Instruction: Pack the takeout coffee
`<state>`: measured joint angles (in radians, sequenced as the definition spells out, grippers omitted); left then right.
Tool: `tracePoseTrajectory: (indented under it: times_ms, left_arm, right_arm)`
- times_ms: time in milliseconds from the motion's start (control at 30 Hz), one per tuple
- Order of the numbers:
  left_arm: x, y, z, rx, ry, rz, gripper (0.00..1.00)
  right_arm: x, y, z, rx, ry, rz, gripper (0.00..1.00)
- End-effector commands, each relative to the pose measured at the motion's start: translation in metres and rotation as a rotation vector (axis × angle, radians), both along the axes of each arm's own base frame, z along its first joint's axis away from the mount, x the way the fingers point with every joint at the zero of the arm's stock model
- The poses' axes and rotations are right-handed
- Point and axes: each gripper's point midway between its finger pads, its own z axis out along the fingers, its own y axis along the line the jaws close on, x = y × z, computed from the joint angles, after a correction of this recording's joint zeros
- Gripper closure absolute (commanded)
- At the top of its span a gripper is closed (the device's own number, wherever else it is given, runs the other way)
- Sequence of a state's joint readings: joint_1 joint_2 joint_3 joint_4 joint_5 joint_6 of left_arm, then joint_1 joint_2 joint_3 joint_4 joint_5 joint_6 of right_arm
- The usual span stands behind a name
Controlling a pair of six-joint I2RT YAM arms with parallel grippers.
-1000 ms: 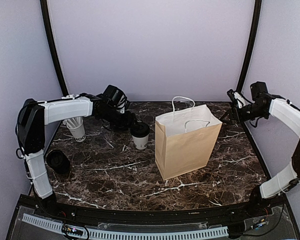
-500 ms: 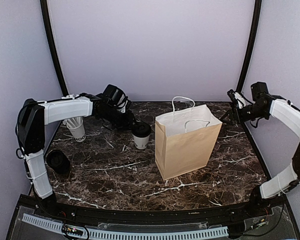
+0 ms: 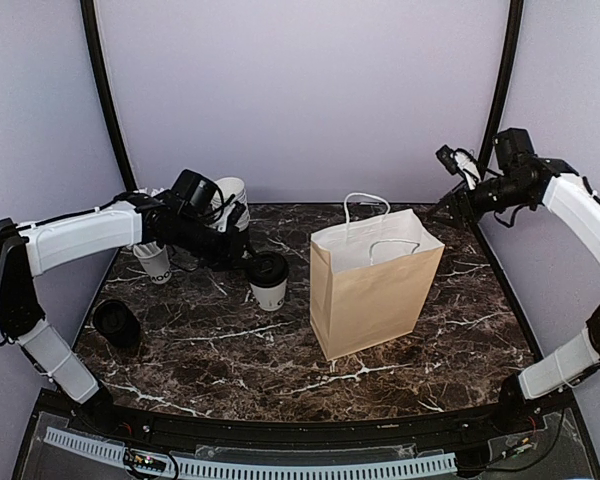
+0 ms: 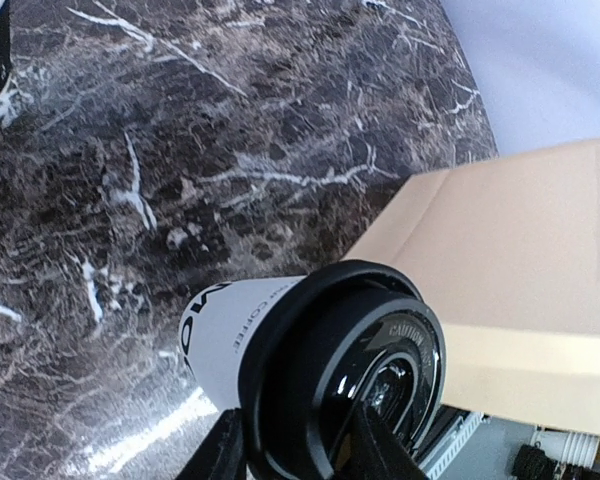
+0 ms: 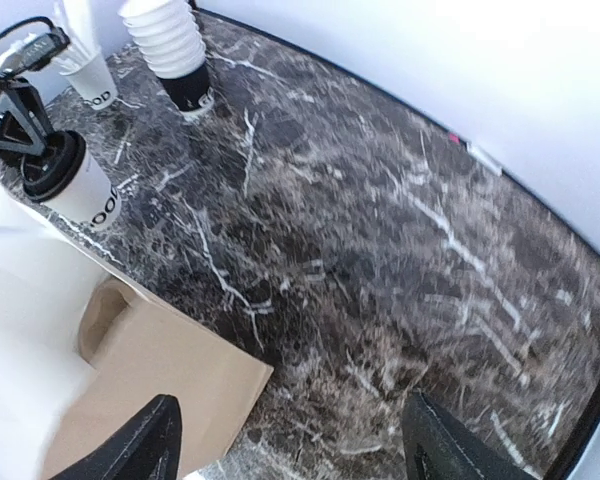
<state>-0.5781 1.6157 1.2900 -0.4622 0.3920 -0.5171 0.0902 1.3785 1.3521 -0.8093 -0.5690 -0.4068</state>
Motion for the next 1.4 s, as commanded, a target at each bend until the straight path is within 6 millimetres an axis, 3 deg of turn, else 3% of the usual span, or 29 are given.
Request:
tracePoseTrajectory:
  times_ms: [0, 100, 200, 300, 367, 500, 667, 733, 767, 800, 833, 900, 1033, 1100, 1233, 1367]
  left_arm:
    - [-0.052, -0.005, 0.010, -0.029, -0.008, -0.137, 0.63]
    - [-0.080, -0.004, 0.007, -0.037, 0.002, -0.177, 0.63]
    - [-0.104, -0.004, -0.004, -0.027, 0.027, -0.202, 0.63]
    - [-0.120, -0.004, -0.007, -0.034, 0.019, -0.217, 0.63]
    - [-0.128, -0.003, -0.014, -0.026, 0.025, -0.220, 0.63]
    - [-0.138, -0.005, -0.027, -0.007, 0.026, -0.227, 0.62]
    - [-0.146, -0.007, -0.040, 0.020, 0.033, -0.233, 0.54]
    - [-0.144, -0.004, -0.042, 0.045, 0.022, -0.222, 0.45]
    - [-0.142, -0.004, -0.041, 0.054, 0.010, -0.218, 0.16]
    - [-0.140, -0.001, -0.040, 0.072, -0.005, -0.206, 0.09]
    - [-0.138, -0.001, -0.036, 0.073, -0.024, -0.210, 0.03]
    - [-0.134, -0.001, -0.023, 0.065, -0.064, -0.207, 0.01]
    - [-0.124, 0.006, 0.019, 0.070, -0.174, -0.184, 0.01]
    - [-0.116, 0.023, 0.040, 0.105, -0.240, -0.107, 0.01]
    - [-0.092, 0.084, 0.055, 0.293, -0.317, 0.164, 0.01]
    - [-0.088, 0.106, 0.066, 0.323, -0.362, 0.258, 0.01]
  right_arm:
    - [-0.012, 0.029, 0.073, -0.055, -0.220, 0.135, 0.22]
    - [-0.019, 0.050, 0.113, -0.060, -0.325, 0.185, 0.22]
    - [-0.042, 0.082, 0.147, -0.045, -0.420, 0.294, 0.20]
    - [-0.069, 0.114, 0.169, 0.013, -0.473, 0.421, 0.20]
    - [-0.086, 0.136, 0.170, 0.049, -0.457, 0.518, 0.19]
    - [-0.127, 0.191, 0.144, 0.034, -0.410, 0.712, 0.18]
    - [-0.187, 0.247, 0.093, -0.071, -0.358, 0.903, 0.17]
    - [-0.198, 0.258, 0.073, -0.133, -0.354, 0.935, 0.16]
    - [-0.204, 0.263, 0.066, -0.148, -0.350, 0.952, 0.16]
    - [-0.211, 0.267, 0.061, -0.154, -0.345, 0.973, 0.14]
    - [-0.216, 0.270, 0.056, -0.160, -0.336, 0.991, 0.11]
    - [-0.225, 0.276, 0.044, -0.186, -0.320, 1.024, 0.02]
    - [-0.236, 0.291, 0.011, -0.312, -0.327, 1.068, 0.01]
    - [-0.235, 0.300, -0.007, -0.367, -0.302, 1.051, 0.01]
    - [-0.223, 0.319, -0.034, -0.424, -0.213, 0.990, 0.01]
    - [-0.213, 0.330, -0.050, -0.453, -0.199, 0.941, 0.01]
